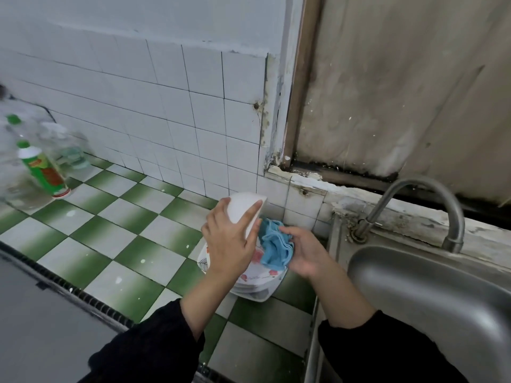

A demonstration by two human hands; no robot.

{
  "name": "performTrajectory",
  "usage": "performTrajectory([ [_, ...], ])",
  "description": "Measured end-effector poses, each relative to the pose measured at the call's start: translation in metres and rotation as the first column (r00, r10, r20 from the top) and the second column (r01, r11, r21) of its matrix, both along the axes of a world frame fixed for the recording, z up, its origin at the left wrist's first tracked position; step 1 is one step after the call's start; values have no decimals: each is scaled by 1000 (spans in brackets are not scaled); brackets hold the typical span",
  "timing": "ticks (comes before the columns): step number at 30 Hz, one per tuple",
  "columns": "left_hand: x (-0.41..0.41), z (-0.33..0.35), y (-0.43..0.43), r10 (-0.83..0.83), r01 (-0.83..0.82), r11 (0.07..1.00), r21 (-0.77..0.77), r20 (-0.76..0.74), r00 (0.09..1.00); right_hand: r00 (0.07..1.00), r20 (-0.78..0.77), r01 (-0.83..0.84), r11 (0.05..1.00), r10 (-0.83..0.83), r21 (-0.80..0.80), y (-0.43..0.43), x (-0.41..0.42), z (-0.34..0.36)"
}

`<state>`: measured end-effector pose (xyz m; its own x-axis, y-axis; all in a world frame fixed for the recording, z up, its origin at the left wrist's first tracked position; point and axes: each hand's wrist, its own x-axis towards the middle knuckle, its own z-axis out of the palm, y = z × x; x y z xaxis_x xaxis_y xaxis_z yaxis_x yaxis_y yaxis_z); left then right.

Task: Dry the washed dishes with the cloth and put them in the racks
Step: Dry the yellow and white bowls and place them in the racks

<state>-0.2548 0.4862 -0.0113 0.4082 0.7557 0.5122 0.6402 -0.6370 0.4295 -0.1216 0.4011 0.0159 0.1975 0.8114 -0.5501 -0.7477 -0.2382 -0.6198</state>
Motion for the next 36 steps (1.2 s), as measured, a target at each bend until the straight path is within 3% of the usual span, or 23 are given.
performTrajectory([
  [5, -8, 26, -37, -86, 101, 993, -56, 229, 970, 970, -184, 200, 951, -158, 236, 9, -41, 36],
  [7, -11, 41, -44, -107, 144, 986, -82, 347, 932, 999, -24, 33, 957, -28, 287, 7, -63, 38],
  [8, -15, 48, -43, -96, 145, 985, -92, 405, 909, 981, 188, -98, 955, 46, 279, 5, -70, 37],
  [9, -21, 56, -40, -83, 150, 983, -107, 468, 880, 879, 463, -246, 941, 115, 232, 1, -74, 36],
  [10, -28, 62, -35, -72, 165, 978, -128, 535, 842, 649, 743, -383, 914, 165, 131, 0, -72, 32],
  [11, -36, 67, -31, -56, 184, 971, -155, 598, 799, 329, 929, -464, 886, 170, 2, 0, -67, 31],
  [12, -43, 70, -29, -34, 204, 961, -186, 652, 758, -4, 988, -456, 879, 155, -140, 3, -58, 30],
  [13, -49, 72, -30, -8, 222, 950, -219, 693, 721, -253, 954, -353, 903, 161, -246, 6, -50, 31],
  [15, -54, 70, -38, 48, 247, 926, -284, 740, 671, -516, 856, -156, 980, 25, -123, 12, -43, 36],
  [17, -52, 67, -49, 47, 305, 904, -300, 779, 625, -494, 818, -170, 955, -296, 243, 22, -50, 38],
  [19, -51, 72, -57, 22, 351, 893, -282, 806, 591, -187, 871, -170, 888, -454, 426, 27, -71, 50],
  [20, -55, 75, -54, 17, 344, 900, -268, 810, 586, 7, 921, -234, 895, -389, 380, 24, -84, 59],
  [21, -61, 78, -47, 31, 317, 911, -265, 809, 588, 121, 961, -352, 894, -249, 276, 19, -92, 64],
  [22, -69, 81, -39, 55, 294, 916, -274, 811, 583, 106, 991, -494, 860, -87, 129, 14, -96, 66],
  [24, -86, 83, -24, 75, 296, 910, -289, 819, 569, -243, 965, -593, 771, 104, -232, 11, -92, 73],
  [26, -94, 84, -26, 28, 329, 906, -266, 814, 580, -508, 838, -369, 828, 199, -421, 14, -81, 82],
  [27, -92, 85, -32, 7, 336, 908, -251, 809, 587, -527, 836, -275, 899, 154, -339, 16, -80, 85],
  [28, -87, 88, -41, -12, 339, 910, -239, 802, 597, -489, 872, -237, 956, 34, -170, 19, -83, 86],
  [30, -78, 96, -55, -54, 345, 915, -211, 781, 622, -213, 958, -250, 958, -193, 137, 23, -95, 84],
  [32, -79, 102, -56, -47, 321, 924, -209, 771, 636, 94, 985, -449, 877, -145, 172, 19, -105, 86],
  [33, -84, 103, -52, -27, 310, 925, -221, 773, 634, 57, 998, -573, 817, -41, 66, 15, -106, 84],
  [35, -96, 101, -47, -3, 331, 904, -270, 771, 637, -352, 922, -630, 689, 159, -359, 10, -103, 81],
  [36, -99, 97, -48, -3, 351, 890, -291, 765, 644, -560, 800, -504, 677, 216, -536, 10, -98, 79],
])
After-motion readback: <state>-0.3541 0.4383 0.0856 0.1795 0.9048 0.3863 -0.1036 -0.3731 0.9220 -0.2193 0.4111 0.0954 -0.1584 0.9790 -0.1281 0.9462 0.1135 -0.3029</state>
